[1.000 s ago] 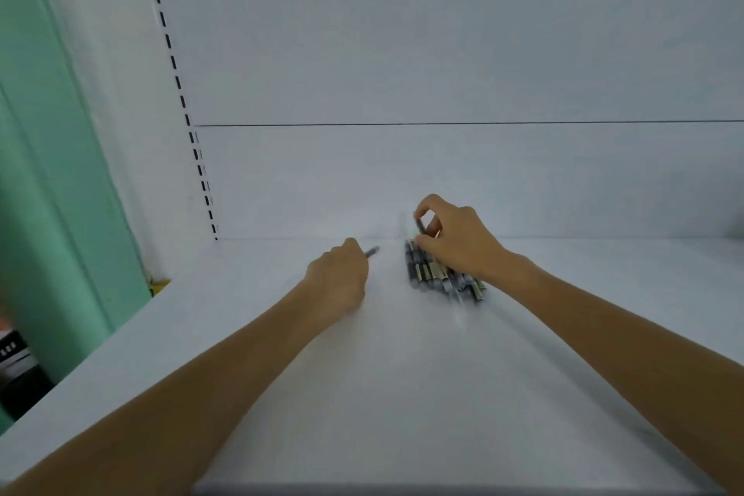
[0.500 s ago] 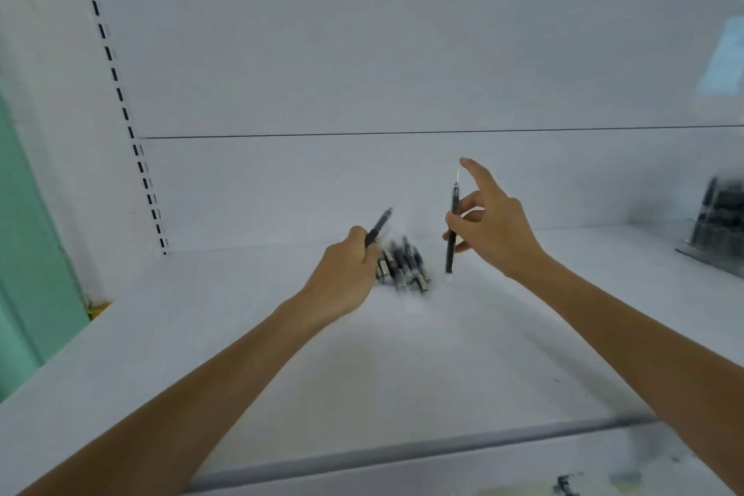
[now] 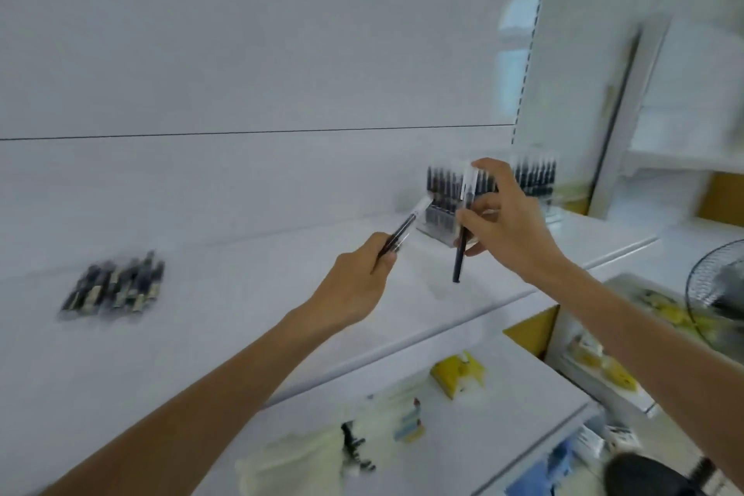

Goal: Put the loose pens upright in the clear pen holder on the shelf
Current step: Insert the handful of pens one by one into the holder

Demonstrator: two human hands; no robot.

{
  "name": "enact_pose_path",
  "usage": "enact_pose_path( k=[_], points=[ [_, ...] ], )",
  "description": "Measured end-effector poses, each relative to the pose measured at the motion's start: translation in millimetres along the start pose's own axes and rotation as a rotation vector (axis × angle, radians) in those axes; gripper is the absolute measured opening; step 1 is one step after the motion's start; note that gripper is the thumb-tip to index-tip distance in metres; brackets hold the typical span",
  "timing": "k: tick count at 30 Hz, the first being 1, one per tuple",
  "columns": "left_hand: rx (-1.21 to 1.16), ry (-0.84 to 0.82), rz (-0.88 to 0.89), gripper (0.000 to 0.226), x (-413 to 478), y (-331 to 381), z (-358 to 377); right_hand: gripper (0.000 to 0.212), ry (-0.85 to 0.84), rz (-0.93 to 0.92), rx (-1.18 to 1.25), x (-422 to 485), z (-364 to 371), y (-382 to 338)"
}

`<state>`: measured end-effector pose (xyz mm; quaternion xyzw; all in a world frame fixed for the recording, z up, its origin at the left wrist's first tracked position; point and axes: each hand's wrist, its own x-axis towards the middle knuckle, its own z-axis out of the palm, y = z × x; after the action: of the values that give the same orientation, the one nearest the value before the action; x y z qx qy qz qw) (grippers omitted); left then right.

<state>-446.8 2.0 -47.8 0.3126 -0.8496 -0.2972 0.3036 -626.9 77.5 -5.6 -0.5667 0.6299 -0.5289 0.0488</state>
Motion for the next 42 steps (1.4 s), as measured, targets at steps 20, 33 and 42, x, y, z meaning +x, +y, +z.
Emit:
enact_pose_path(
  k=[20, 33, 42],
  points=[
    [-0.131, 0.194, -0.122, 0.03, 106.8, 45.4, 103.2, 0.054, 0.239, -0.026, 0.154, 76.4, -86.8, 128.6],
    [0.007, 0.446, -0.272, 0.026, 122.9, 44.0, 109.3, 0.059, 0.058, -0.368, 0.143, 151.2, -54.5, 147.1],
    [0.068, 0.569, -0.334, 0.025, 119.7, 62.4, 137.7, 0.058, -0.242, -0.532, -0.009, 159.4, -44.9, 162.5]
  ],
)
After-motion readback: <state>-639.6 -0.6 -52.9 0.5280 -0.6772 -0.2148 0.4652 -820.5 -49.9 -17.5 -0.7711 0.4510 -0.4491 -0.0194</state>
